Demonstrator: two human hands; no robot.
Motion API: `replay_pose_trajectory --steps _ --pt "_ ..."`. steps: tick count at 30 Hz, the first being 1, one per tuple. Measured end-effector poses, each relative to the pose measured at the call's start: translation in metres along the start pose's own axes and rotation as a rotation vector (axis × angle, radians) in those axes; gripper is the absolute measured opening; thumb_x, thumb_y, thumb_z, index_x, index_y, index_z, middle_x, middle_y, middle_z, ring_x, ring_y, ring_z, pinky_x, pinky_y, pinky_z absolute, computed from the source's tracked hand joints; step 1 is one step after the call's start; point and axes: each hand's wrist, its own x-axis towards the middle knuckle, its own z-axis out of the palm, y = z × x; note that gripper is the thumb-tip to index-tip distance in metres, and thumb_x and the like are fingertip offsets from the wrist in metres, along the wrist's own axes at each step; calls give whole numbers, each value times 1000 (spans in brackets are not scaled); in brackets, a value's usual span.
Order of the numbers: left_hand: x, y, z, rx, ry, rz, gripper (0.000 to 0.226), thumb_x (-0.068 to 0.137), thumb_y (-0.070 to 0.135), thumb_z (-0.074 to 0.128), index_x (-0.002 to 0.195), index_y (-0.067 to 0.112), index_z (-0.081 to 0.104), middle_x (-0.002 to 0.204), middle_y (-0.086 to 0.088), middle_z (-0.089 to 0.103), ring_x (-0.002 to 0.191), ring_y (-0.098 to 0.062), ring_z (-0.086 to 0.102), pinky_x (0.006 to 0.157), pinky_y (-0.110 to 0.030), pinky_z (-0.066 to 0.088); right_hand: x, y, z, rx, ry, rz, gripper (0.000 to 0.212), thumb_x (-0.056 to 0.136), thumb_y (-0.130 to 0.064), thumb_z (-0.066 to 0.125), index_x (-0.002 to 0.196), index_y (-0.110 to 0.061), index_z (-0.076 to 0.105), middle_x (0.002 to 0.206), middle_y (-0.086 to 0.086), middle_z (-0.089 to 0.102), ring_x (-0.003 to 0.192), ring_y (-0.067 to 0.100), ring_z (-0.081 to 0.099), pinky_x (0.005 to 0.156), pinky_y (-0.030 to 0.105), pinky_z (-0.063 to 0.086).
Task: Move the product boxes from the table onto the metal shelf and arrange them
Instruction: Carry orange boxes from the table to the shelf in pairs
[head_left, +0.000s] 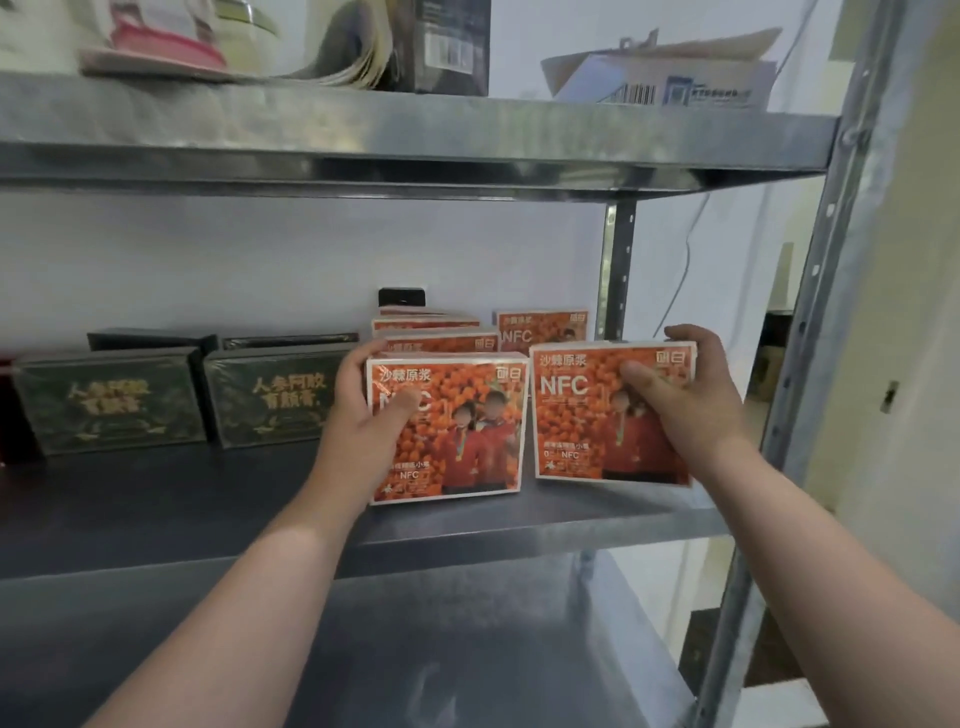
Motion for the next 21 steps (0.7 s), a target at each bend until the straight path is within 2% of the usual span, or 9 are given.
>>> replay_pose_trajectory --steps 3,6,7,9,12,14,17,19,21 --pt "7 -7 12 36 49 -24 46 98 22 61 129 50 43 119 12 64 108 -12 65 86 -38 56 17 17 -1 9 -12 -9 49 84 -38 80 121 -40 48 99 -10 73 89 11 72 90 43 58" --pt "14 -11 12 223 131 47 51 90 22 67 125 53 46 130 5 55 116 -15 59 98 -40 50 32 24 -1 -52 -34 -60 48 86 -32 79 122 -32 46 80 -18 71 72 -7 66 75 15 52" --pt "16 -11 12 327 150 100 54 87 20 68 124 54 47 135 4 47 121 -16 53 105 -39 43 38 26 -1 -93 -36 -96 49 86 -30 79 121 -31 46 85 -17 69 74 -9 64 71 11 47" --pt "14 -1 15 542 145 230 60 85 14 67 130 49 47 135 8 31 130 -15 39 112 -33 30 47 32 -1 -201 -31 -172 49 82 -30 83 118 -30 49 110 -10 56 92 -2 58 79 11 41" --pt "13 17 27 1069 107 505 57 85 34 62 140 38 49 137 3 42 131 -22 32 115 -46 22 57 41 1 -342 -85 -306 45 82 -24 83 121 -20 61 122 -4 42 112 7 47 95 6 32" --pt "12 20 38 1360 50 547 63 84 55 59 143 38 45 138 3 49 132 -24 35 116 -60 14 63 43 4 -509 -88 -461 45 84 -24 80 126 -15 64 123 5 51 120 23 48 103 22 34" --pt "9 12 51 1484 33 494 77 76 63 65 143 34 42 139 1 47 133 -26 37 113 -71 11 66 41 12 -860 -109 -652 68 80 -34 80 141 -18 55 129 12 56 127 37 43 102 50 38" --pt "7 4 55 1472 56 477 79 77 58 66 145 32 38 142 -1 41 135 -26 34 109 -76 13 65 46 21 -990 -147 -637 83 76 -38 82 149 -23 45 137 11 51 130 37 41 98 54 39" --pt "8 -3 57 1447 66 452 79 79 54 65 148 31 33 145 -3 36 139 -26 30 106 -78 15 68 52 31 -1003 -143 -627 83 77 -33 82 149 -21 43 140 13 49 132 39 41 95 55 41"
